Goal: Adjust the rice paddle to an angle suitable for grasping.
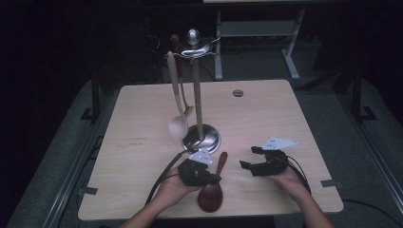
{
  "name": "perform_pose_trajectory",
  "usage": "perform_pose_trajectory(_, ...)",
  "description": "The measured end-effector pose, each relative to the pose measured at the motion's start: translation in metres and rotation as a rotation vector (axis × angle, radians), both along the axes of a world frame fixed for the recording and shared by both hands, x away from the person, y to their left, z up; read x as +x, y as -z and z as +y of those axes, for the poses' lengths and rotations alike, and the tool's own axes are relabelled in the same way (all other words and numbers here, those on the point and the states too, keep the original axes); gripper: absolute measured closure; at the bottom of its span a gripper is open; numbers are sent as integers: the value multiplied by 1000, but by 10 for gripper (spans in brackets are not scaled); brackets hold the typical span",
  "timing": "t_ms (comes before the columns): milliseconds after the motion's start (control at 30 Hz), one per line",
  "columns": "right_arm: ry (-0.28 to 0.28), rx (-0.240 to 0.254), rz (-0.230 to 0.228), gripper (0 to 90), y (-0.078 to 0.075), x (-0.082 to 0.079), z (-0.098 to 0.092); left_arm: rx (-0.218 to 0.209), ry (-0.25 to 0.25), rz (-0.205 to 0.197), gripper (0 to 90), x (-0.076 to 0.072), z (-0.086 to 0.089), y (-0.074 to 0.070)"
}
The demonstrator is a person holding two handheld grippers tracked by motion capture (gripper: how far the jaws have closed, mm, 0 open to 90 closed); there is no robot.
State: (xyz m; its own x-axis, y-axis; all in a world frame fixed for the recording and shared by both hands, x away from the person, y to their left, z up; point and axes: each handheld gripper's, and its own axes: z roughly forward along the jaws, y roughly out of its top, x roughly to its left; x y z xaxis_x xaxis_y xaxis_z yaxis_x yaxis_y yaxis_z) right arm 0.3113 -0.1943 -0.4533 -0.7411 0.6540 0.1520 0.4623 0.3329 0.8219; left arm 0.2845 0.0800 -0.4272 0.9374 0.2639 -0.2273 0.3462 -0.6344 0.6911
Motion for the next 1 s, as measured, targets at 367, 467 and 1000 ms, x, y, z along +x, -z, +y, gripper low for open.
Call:
perform_pose_trajectory(367,-25,-11,2,213,4,0,6,101,57,24,900,-13,-27,25)
perform_pose_trajectory(467,-25,-9,3,213,4,1,5,129,51,17,900,-15,-28,26)
perform_pose_trajectory(1000,-21,-2,4,214,4,1,3,175,-88,27,900,0,43,19)
